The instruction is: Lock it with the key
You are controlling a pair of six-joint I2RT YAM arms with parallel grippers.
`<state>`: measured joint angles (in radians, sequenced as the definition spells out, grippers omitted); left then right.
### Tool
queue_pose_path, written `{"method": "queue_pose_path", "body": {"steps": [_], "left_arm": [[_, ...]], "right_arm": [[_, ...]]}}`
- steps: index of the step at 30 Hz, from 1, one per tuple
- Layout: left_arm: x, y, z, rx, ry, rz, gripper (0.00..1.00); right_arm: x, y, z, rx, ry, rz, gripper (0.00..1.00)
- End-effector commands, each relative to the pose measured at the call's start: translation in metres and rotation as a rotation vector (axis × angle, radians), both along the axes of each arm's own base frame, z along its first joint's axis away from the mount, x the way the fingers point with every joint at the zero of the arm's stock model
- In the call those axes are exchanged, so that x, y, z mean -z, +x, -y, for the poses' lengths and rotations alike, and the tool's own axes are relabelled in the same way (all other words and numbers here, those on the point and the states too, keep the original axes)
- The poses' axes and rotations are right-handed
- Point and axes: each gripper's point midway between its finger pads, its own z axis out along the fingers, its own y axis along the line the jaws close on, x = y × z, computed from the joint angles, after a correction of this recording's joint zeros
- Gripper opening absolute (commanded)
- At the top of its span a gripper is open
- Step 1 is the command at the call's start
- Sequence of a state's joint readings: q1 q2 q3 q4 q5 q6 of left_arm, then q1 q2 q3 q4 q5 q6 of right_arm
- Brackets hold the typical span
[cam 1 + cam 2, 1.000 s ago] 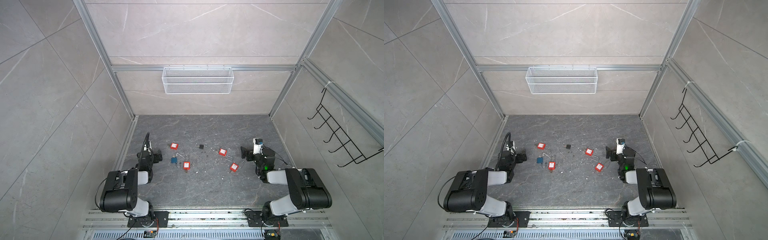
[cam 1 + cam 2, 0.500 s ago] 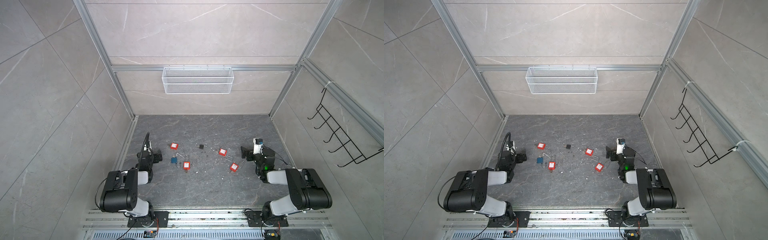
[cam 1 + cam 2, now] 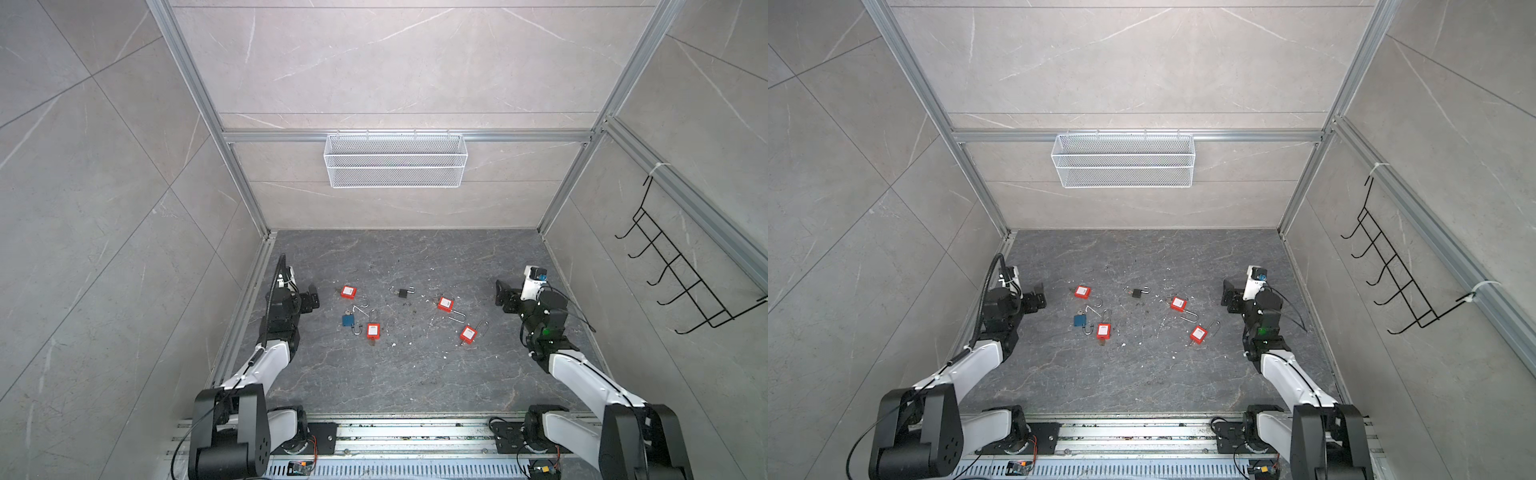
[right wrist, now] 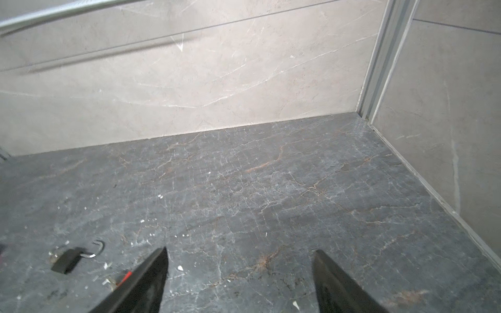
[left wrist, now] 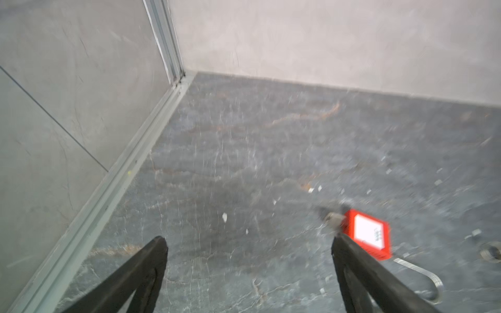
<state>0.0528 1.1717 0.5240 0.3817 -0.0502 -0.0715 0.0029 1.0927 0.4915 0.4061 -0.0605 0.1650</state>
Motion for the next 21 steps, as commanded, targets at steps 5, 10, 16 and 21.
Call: {"method": "queue_pose_path", "body": {"steps": [5, 10, 16, 21], "left_arm": [[-0.016, -0.019, 0.047, 0.141, -0.179, -0.103, 0.93], [-0.012, -0.025, 0.087, 0.222, -0.169, -0.203, 0.9], [-0.009, -0.031, 0.131, 0.302, -0.162, -0.262, 0.89], [-0.004, -0.032, 0.158, 0.352, -0.144, -0.301, 0.89]], "right_arm": [[0.034, -0.036, -0.012, 0.205, 0.176, -0.541, 0.84], [0.039, -0.05, -0.05, 0.2, 0.204, -0.619, 0.84], [0.069, -0.068, -0.088, 0.198, 0.234, -0.759, 0.82], [0.098, -0.083, -0.109, 0.261, 0.277, -0.881, 0.8]]}}
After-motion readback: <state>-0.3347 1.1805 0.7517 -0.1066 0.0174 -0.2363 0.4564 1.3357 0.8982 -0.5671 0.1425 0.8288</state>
